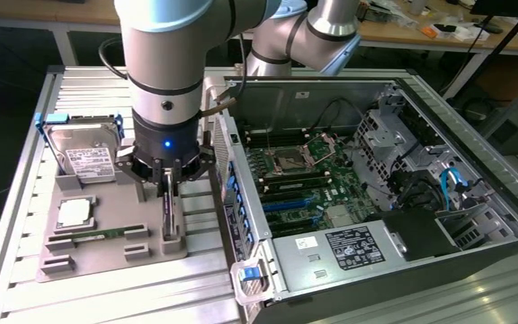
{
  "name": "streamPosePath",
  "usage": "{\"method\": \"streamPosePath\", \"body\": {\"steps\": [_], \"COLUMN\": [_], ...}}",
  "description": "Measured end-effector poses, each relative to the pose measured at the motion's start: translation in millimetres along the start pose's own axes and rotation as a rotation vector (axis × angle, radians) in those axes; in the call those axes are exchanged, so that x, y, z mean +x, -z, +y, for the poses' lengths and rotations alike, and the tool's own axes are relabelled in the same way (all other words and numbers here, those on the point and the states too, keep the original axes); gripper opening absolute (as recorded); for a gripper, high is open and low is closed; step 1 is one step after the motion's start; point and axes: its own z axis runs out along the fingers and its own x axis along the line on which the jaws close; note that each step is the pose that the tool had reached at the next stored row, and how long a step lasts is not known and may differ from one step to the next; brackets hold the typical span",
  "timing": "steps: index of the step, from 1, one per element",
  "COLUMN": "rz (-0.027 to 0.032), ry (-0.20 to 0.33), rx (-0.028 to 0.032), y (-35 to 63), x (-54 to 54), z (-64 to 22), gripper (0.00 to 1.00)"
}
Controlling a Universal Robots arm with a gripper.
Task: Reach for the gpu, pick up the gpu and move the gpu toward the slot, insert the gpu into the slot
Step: 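Pick up the gpu and move the gpu toward the slot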
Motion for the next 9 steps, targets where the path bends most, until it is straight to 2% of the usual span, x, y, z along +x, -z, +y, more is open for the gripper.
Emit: {"method": "streamPosePath", "body": {"steps": [9], "rz": [-0.003], "ry": [0.0], "rx": [0.0001], "y": [25.3], "x": [1.0], "z": [1.1], "gripper": [0.27]}}
